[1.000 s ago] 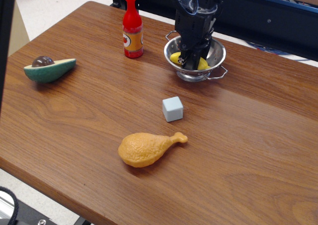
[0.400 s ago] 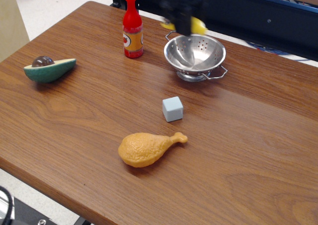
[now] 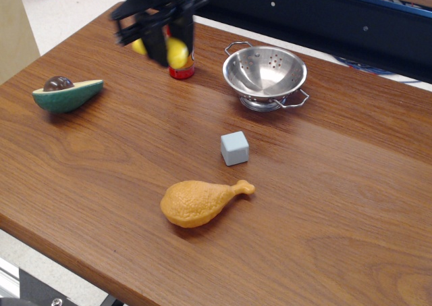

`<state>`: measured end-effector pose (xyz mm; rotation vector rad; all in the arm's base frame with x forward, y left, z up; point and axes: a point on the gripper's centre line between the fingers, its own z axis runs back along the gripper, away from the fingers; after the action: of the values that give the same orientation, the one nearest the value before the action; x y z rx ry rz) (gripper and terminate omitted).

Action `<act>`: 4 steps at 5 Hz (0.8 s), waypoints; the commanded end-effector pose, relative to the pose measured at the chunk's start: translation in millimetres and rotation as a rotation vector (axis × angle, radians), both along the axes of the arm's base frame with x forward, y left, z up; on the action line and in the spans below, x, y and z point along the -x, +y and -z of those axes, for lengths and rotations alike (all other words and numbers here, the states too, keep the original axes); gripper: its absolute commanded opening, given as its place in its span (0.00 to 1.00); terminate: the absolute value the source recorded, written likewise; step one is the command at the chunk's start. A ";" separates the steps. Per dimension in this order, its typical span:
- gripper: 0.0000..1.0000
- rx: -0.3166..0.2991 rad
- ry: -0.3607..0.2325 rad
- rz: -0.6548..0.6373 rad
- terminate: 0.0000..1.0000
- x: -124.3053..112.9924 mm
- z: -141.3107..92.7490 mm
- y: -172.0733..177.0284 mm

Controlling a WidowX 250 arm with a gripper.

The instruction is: Take banana out of colander

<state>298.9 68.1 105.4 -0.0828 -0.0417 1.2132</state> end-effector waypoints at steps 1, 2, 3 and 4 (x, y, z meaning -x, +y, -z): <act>0.00 -0.046 -0.052 0.130 0.00 29.7 10.3 37.9; 0.00 -0.095 -0.012 0.164 0.00 50.3 33.3 54.7; 0.00 -0.129 -0.015 0.221 0.00 69.2 48.2 75.3; 0.00 -0.163 -0.075 0.203 0.00 74.7 62.5 101.1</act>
<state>205.2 152.5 26.3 0.0054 -0.1628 0.9999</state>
